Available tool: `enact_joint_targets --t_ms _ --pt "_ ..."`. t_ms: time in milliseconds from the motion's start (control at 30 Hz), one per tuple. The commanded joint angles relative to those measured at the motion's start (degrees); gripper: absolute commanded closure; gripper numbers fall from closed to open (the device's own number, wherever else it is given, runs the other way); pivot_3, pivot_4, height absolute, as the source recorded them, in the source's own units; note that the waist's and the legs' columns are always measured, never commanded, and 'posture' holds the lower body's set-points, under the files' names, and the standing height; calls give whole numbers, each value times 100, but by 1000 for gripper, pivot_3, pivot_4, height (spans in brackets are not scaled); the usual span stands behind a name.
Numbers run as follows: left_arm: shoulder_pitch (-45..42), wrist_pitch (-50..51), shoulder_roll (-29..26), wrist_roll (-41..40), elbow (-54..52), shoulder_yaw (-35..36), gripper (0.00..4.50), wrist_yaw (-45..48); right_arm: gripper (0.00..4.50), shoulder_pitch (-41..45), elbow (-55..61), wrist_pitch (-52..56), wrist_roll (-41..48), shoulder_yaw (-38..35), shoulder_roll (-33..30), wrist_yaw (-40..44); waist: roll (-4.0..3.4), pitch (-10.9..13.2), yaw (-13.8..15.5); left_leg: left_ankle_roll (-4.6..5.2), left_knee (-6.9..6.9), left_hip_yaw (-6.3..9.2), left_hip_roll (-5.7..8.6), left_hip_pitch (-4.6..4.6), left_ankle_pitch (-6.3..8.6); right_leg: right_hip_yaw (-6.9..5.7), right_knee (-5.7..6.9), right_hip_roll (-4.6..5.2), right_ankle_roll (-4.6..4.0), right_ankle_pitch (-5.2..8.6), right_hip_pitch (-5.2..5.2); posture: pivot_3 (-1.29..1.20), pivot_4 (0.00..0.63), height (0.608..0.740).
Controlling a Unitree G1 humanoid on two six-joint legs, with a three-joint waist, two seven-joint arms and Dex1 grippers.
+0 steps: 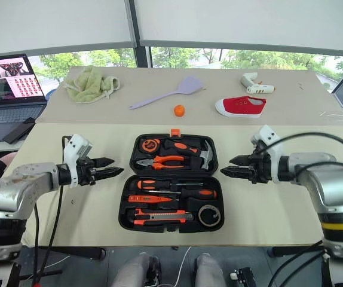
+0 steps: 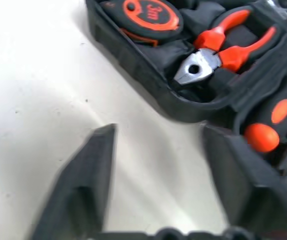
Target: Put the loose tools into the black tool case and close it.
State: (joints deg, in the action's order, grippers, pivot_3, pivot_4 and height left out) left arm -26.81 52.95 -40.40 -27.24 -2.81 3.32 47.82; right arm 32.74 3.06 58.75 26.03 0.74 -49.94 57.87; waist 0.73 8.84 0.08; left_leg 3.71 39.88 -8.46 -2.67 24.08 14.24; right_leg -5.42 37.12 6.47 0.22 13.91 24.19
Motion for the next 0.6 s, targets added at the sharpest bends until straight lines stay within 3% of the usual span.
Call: enact_joint_targets --t_ms 33,67,233,433,533,600 --pt "-692 530 312 77 341 -82 42 -561 249 907 -640 794 -64 191 261 -414 5 3 8 2 0 0 2 2 -5 0 0 0 1 -1 2 0 150 740" --pt "-816 565 462 114 480 -45 0 -732 26 1052 -852 753 -186 343 304 -455 6 2 7 0 -1 2 3 6 -7 -1 -2 -1 2 -2 4 0 150 740" --pt "-1128 561 923 234 890 -81 0 -1166 26 1679 -1981 380 -690 849 656 -621 9 4 4 -2 -2 -7 9 17 -9 1 -5 0 6 0 10 0 150 740" --pt "-1198 463 1156 259 1177 -42 0 -1281 26 1991 -2547 265 -915 1151 890 -492 9 4 -9 -3 -2 -12 9 24 -10 -2 -5 -1 9 1 14 0 150 740" --pt "-1238 381 1239 227 1335 -54 0 -1200 752 2057 -2839 251 -1039 1219 1021 -526 9 4 -17 -4 -2 -11 7 20 -11 -2 -6 -1 9 1 12 0 150 740" --pt "-1268 279 1263 228 1457 -119 537 -1066 1506 2080 -2992 227 -1121 1234 1048 -559 9 4 -25 -5 -2 -12 8 16 -11 -1 -4 0 9 1 9 0 150 740"
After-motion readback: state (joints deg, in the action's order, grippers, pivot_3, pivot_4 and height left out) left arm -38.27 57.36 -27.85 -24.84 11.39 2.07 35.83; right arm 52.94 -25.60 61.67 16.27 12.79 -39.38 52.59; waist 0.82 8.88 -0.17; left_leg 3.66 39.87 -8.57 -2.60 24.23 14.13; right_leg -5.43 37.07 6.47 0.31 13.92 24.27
